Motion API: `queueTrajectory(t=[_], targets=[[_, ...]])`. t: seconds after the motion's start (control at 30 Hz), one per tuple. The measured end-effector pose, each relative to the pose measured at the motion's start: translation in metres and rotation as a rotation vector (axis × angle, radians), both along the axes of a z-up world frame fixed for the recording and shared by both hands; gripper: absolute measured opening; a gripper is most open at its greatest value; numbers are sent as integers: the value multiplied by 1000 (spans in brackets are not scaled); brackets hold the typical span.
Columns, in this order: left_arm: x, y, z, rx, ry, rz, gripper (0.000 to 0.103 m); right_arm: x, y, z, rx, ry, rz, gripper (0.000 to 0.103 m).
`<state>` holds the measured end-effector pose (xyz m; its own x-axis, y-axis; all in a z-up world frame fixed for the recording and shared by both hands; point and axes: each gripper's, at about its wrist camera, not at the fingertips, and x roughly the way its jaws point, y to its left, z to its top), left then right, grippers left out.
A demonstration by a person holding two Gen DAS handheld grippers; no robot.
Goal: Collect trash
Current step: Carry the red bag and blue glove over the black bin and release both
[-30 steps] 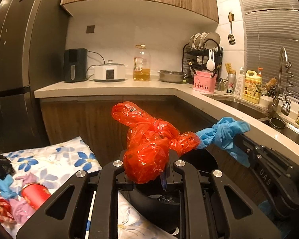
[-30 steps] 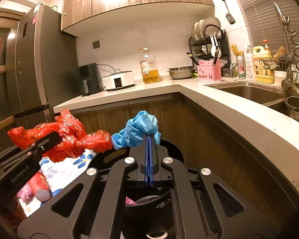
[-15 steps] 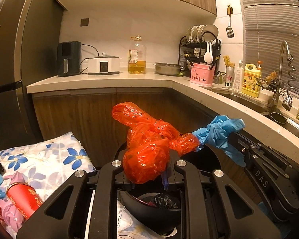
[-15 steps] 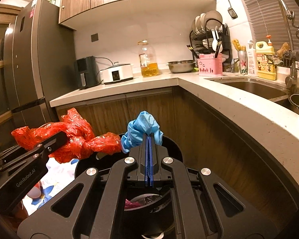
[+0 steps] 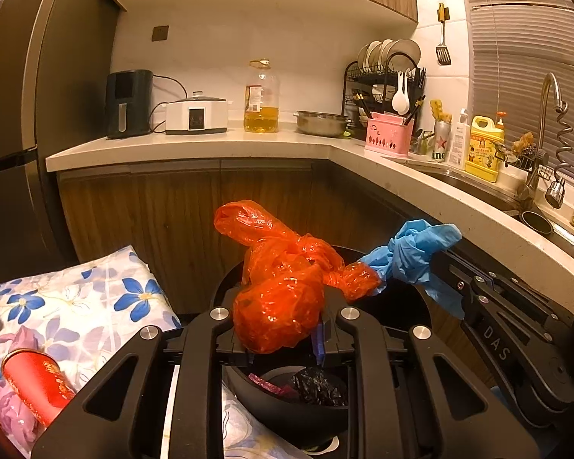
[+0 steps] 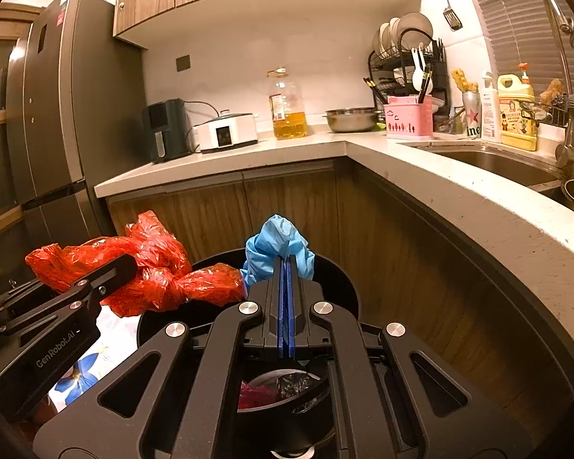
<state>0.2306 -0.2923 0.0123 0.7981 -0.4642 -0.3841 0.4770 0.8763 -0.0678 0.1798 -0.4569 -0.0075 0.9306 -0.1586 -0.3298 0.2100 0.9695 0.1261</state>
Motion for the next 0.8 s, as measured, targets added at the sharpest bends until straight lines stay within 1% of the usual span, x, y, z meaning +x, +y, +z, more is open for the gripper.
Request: queueTrajectory(t=[0.07, 0.13, 0.2, 0.23, 0.27, 0.33, 0.4, 0.47, 0.5, 0.63, 0.7, 0.77, 0.8], targets=[[1, -1, -2, 6, 2, -4, 23, 2, 0, -1, 0, 6, 1, 2], [2, -2, -3, 8, 4, -4, 30, 3, 0, -1, -3, 12, 1, 2], [3, -1, -3, 4, 6, -3, 43, 5, 0, -1, -7, 18, 0, 2], [4, -1, -4, 0, 7, -1, 47, 6, 0, -1, -8, 21, 1, 3], [4, -1, -4, 0, 8, 0, 49, 7, 1, -2, -10, 23, 1, 3], [5, 1, -4, 1, 7, 10, 64, 8, 0, -2, -13, 27, -2, 5], [5, 5, -5, -6, 7, 15, 67, 9, -1, -2, -10, 34, -4, 11], [5, 7, -6, -7, 13, 23, 71, 10, -1, -3, -8, 39, -6, 24], [5, 9, -6, -8, 14, 32, 73, 11, -2, -3, -8, 41, -7, 26], [7, 17, -8, -11, 24, 67, 80, 10, -1, -4, -6, 41, -12, 42], [7, 21, -8, -15, 29, 76, 82, 8, -1, -3, -4, 38, -15, 47], [6, 24, -8, -14, 28, 87, 86, 6, 0, -2, -7, 36, -18, 60], [4, 25, -8, -14, 25, 91, 86, 5, 1, -2, -6, 33, -17, 63]])
